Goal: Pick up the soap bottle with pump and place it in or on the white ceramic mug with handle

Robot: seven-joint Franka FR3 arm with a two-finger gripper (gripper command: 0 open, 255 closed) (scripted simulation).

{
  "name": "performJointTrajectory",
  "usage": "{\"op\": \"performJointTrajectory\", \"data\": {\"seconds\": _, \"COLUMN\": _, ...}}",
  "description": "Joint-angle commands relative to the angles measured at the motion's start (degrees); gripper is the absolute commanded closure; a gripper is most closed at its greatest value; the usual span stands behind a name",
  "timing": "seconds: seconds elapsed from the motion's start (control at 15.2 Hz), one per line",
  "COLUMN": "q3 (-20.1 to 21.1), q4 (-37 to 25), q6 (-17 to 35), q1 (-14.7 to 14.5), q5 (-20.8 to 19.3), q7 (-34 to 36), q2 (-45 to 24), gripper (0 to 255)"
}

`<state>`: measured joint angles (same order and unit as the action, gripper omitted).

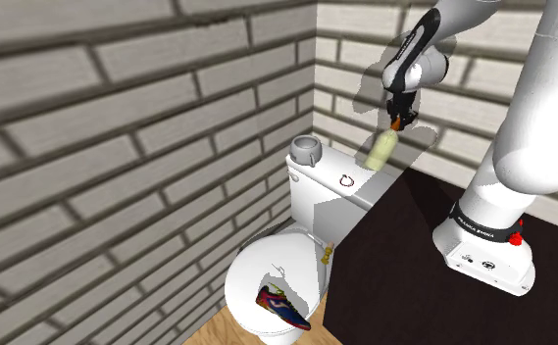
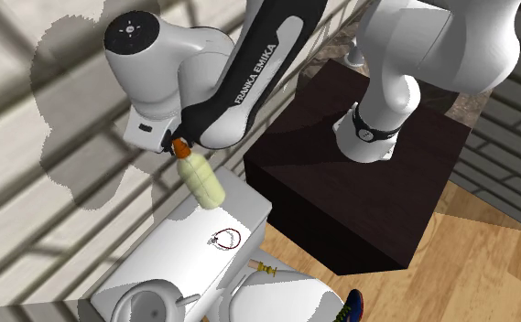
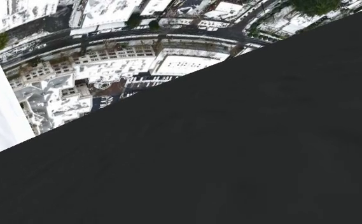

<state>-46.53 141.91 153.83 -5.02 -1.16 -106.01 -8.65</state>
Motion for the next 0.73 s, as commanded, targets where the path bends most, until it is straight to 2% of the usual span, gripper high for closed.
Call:
{"op": "performJointTrajectory", "data": {"seconds": 0.0, "q3": -1.33, "q4": -0.37, "q6": -1.9, "q1": -0.98, "q5": -2.79, "q7": 1.81, "q2": 2.04, "gripper": 255}}
{"op": "performJointTrajectory", "data": {"seconds": 0.33, "q3": -2.92, "q4": -1.14, "q6": -6.32, "q1": -2.1, "q5": -8.99, "q7": 5.88, "q2": 7.03, "gripper": 255}}
{"op": "performJointTrajectory", "data": {"seconds": 0.66, "q3": -2.86, "q4": -2.31, "q6": -11.02, "q1": -2.07, "q5": -13.78, "q7": 8.97, "q2": 11.7, "gripper": 255}}
